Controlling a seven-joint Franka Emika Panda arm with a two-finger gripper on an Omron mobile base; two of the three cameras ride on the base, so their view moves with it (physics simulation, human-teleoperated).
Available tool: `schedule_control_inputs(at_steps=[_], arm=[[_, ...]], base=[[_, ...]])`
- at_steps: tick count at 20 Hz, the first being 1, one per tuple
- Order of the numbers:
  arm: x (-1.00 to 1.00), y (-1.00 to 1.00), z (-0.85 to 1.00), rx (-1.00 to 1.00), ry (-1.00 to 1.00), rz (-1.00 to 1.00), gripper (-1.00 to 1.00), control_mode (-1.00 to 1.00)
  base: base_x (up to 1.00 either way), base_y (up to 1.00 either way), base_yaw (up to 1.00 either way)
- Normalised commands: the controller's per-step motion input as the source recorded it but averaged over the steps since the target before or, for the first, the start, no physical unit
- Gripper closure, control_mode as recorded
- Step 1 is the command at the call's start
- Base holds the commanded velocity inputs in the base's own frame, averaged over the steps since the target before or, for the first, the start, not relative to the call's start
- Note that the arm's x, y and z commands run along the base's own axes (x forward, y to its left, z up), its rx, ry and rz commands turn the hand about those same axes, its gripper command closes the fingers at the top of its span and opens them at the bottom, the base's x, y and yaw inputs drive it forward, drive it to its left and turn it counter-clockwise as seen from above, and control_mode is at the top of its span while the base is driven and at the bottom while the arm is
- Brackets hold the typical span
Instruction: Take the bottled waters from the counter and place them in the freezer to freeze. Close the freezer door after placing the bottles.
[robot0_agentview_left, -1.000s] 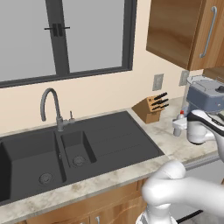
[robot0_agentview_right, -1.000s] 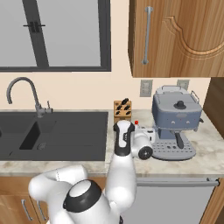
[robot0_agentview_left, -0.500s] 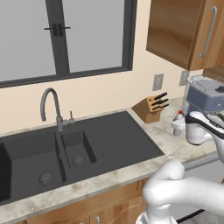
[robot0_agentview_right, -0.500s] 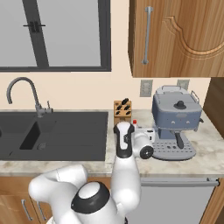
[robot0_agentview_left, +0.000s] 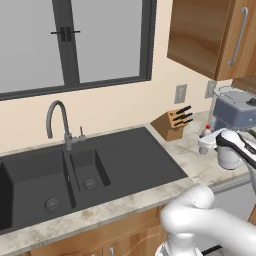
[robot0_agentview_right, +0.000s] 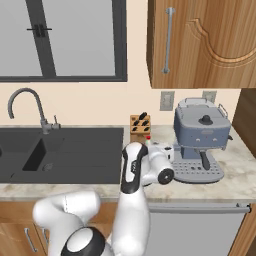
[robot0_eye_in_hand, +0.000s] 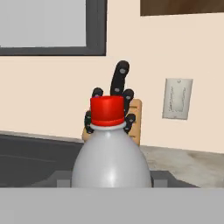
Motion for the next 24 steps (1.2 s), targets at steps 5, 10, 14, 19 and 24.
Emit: schedule_control_inputs(at_steps=[5, 10, 14, 19, 24], arm=[[-0.99, 0.54, 0.54, 0.00, -0.07, 0.43, 1.00, -1.00], [-0.72, 0.85, 0.83, 0.00, -0.02, 0.59, 1.00, -1.00], [-0.64, 0.73, 0.66, -0.10, -0.02, 0.62, 1.00, -1.00], [-0.94, 0.44, 0.12, -0.02, -0.03, 0.50, 1.00, -1.00], [-0.69, 0.28, 0.30, 0.03, -0.01, 0.28, 1.00, -1.00]], base=[[0.00, 0.00, 0.00], [0.00, 0.00, 0.00], [0.00, 0.00, 0.00], [0.00, 0.00, 0.00], [0.00, 0.00, 0.00]])
